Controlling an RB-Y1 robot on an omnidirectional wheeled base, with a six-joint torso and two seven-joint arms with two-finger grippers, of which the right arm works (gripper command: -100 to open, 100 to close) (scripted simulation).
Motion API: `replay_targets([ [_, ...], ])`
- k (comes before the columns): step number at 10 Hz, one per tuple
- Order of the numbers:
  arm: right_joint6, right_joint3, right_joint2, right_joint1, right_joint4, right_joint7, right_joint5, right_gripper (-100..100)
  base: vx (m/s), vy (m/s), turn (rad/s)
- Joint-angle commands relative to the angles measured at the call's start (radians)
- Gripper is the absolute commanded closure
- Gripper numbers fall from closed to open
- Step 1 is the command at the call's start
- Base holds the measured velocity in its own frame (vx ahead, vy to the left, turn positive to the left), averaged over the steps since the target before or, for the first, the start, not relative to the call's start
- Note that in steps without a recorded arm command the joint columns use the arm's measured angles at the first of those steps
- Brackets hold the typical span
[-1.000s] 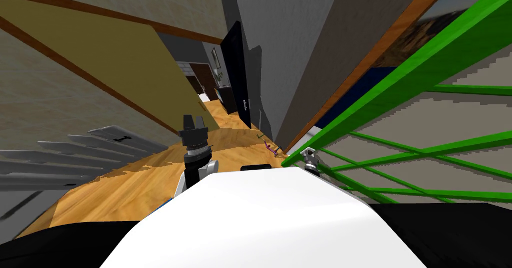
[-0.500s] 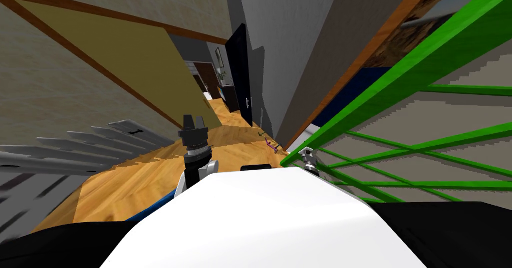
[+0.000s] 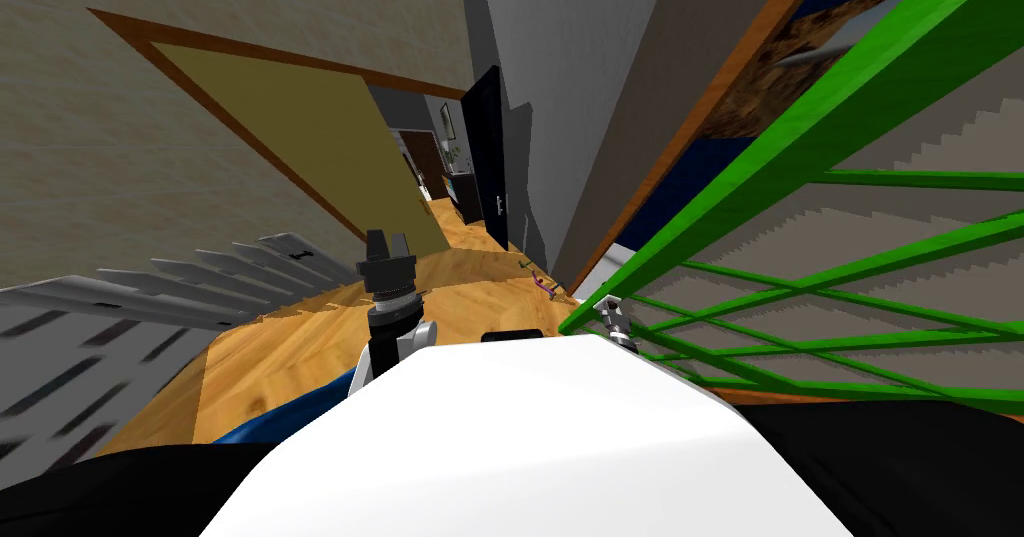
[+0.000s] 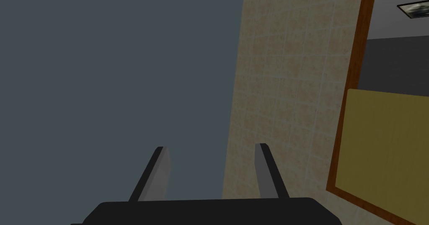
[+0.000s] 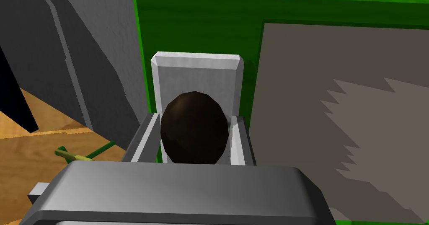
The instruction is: Pull the door open
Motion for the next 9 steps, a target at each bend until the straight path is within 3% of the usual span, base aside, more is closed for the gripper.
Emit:
replay_targets([
  [1, -0.015, 0.019, -0.007, 0.01, -0.006, -0.013, 0.014, 100, -0.17, 0.005, 0.05],
  [6, -0.073, 0.092, -0.037, 0.051, -0.032, -0.065, 0.068, 100, -0.27, -0.002, 0.06],
  [7, -0.062, 0.086, -0.034, 0.041, -0.025, -0.06, 0.063, 100, -0.105, 0.021, 0.009],
  [9, -0.098, 0.124, -0.044, 0.064, -0.033, -0.079, 0.093, 100, -0.178, -0.032, 0.017],
])
